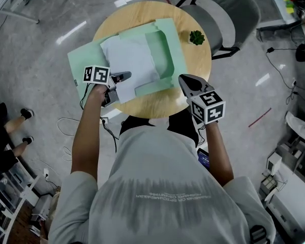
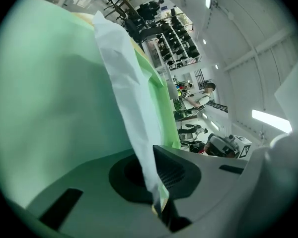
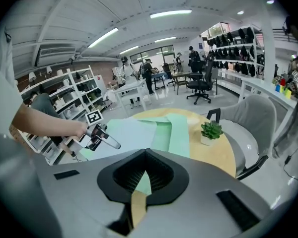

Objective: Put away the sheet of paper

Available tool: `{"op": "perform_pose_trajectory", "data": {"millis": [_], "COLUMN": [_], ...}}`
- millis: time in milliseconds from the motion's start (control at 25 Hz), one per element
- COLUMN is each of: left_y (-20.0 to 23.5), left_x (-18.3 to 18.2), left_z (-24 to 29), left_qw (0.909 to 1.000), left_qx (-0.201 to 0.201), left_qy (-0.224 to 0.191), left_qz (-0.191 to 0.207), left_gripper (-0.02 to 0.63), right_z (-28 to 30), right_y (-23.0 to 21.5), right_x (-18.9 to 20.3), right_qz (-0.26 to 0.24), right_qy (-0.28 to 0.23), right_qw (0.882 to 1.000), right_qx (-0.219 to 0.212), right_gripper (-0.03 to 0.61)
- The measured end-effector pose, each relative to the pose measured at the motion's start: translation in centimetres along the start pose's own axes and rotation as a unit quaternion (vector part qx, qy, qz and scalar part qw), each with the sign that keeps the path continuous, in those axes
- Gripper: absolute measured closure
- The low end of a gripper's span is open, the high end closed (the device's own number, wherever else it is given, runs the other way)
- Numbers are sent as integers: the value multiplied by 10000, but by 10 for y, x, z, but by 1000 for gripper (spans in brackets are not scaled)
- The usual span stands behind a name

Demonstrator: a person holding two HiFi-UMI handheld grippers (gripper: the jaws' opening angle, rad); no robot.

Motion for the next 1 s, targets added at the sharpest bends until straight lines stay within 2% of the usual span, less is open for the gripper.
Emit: {"op": "perform_pose_trajectory", "data": {"millis": [200, 320, 480, 760, 1000], "left_y": [-2, 1, -1, -10, -21], "left_x": [-1, -3, -9, -12, -13], "left_z": [17, 24, 33, 52, 70], "left_qw": [9997, 9994, 9994, 9996, 9997], "left_qx": [50, -74, -240, -235, -198], "left_qy": [244, 325, 229, -59, -80], "left_qz": [15, -6, -53, -137, -111], "left_gripper": [592, 592, 592, 592, 591], "right_z": [-8, -8, 1, 28, 31], "right_y": [-18, -38, -56, -72, -85], "right_x": [6, 5, 2, -13, -21], "right_qz": [82, 175, 374, 277, 151], "right_qy": [29, 56, 155, 194, 166], "right_qw": [10000, 9998, 9983, 9952, 9943], "right_qx": [-39, -119, -409, -920, -1044], "right_gripper": [551, 551, 551, 551, 551]}}
Point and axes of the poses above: the fingertips, and each gripper's own axes: z forward along the fingers, y to its left, x out of its underside, the point moved 10 cm from there along -z, backward along the fingers, and after that the axes turned 13 degrees about -y, right-handed, at the moved point
